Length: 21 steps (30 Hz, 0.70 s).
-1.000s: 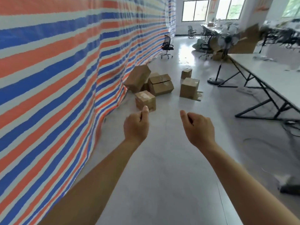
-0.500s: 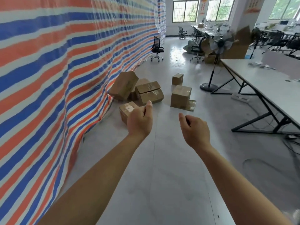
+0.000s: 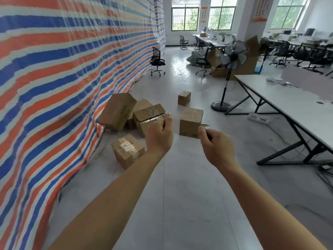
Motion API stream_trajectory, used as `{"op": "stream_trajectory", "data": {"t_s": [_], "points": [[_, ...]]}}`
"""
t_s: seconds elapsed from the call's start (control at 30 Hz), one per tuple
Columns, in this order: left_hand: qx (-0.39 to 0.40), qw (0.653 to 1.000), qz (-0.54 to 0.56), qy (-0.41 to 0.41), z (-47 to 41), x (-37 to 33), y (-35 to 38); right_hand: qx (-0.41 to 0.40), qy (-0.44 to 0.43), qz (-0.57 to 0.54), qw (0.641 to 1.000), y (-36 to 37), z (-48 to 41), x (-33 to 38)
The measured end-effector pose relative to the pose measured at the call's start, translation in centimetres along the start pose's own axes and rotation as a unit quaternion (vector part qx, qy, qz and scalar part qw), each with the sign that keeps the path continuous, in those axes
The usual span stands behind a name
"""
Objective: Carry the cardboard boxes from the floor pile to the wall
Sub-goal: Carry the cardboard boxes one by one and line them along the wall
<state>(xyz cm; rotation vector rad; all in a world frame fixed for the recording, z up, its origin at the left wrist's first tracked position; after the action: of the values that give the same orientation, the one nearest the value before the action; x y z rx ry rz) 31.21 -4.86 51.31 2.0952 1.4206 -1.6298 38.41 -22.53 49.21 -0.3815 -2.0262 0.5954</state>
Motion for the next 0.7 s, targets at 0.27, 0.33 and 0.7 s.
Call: {"op": "stream_trajectory", "data": {"t_s": [0.27, 0.33, 0.7], "points": [[0.031, 0.999, 0.011, 0.013, -16.6, 4.0, 13.2, -0.030, 0.047, 0.013, 0.998, 5.4, -17.4, -9.9], [0.034, 0.999, 0.001, 0.004, -20.6, 5.2, 16.6, -0.025, 0.045, 0.010, 0.999, 7.1, -21.7, -12.5], [0.037, 0.997, -0.043, -0.050, -43.6, 12.0, 31.1, 0.060, 0.071, -0.012, 0.996, 17.9, -48.5, -24.2]]}}
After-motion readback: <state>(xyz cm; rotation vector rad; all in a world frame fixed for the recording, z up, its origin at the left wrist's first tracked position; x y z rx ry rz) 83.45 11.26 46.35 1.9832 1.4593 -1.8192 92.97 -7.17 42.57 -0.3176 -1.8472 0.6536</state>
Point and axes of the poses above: each hand's wrist, its own z-axis away from the middle knuckle, its own y-axis out of the palm, x = y × z, the point moved 5 cm from there along -z, towards the middle knuckle, and after that the axes turned 7 degrees about -z, right-handed, at the moved point
